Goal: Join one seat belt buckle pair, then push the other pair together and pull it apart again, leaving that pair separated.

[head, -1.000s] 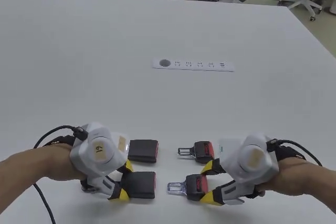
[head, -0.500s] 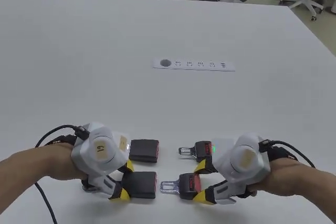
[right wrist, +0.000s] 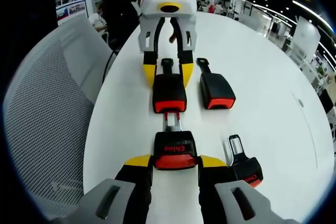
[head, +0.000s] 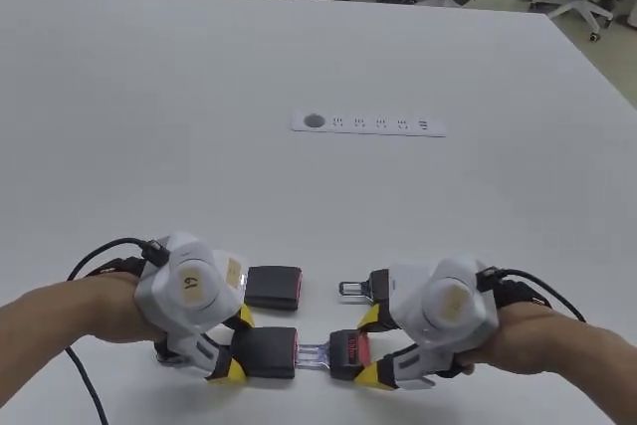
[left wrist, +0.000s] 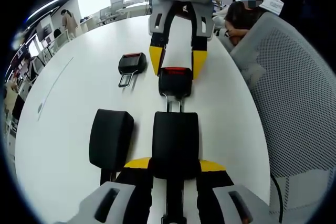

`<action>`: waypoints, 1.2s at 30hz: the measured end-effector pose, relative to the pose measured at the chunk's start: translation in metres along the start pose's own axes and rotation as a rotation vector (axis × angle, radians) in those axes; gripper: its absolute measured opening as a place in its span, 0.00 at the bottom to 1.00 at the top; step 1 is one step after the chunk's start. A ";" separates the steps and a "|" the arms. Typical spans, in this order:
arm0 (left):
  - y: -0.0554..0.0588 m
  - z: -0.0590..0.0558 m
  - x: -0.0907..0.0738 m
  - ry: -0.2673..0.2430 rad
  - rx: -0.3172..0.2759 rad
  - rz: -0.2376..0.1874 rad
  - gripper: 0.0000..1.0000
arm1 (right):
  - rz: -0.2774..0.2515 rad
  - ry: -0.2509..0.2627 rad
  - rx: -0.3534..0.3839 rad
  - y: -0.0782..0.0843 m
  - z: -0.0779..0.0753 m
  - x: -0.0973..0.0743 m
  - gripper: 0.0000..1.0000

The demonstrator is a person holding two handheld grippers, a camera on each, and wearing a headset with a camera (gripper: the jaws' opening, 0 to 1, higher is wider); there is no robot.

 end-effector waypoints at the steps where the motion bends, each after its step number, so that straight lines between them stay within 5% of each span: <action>1: 0.000 0.000 0.000 0.000 0.000 0.000 0.33 | 0.000 -0.001 0.000 0.000 0.000 0.001 0.30; 36: 0.002 0.002 0.000 0.000 -0.014 -0.017 0.33 | -0.026 0.018 -0.004 -0.009 0.001 0.010 0.30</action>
Point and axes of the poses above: the centre of the closed fingertips' face, and the gripper's own axes: x roughly forward along the fingers, z roughly to its left, y roughly out of its underside, the point moved 5 cm from there along -x, roughly backward along the fingers, and after that the axes turned 13 degrees about -x, right-handed, at the moved point
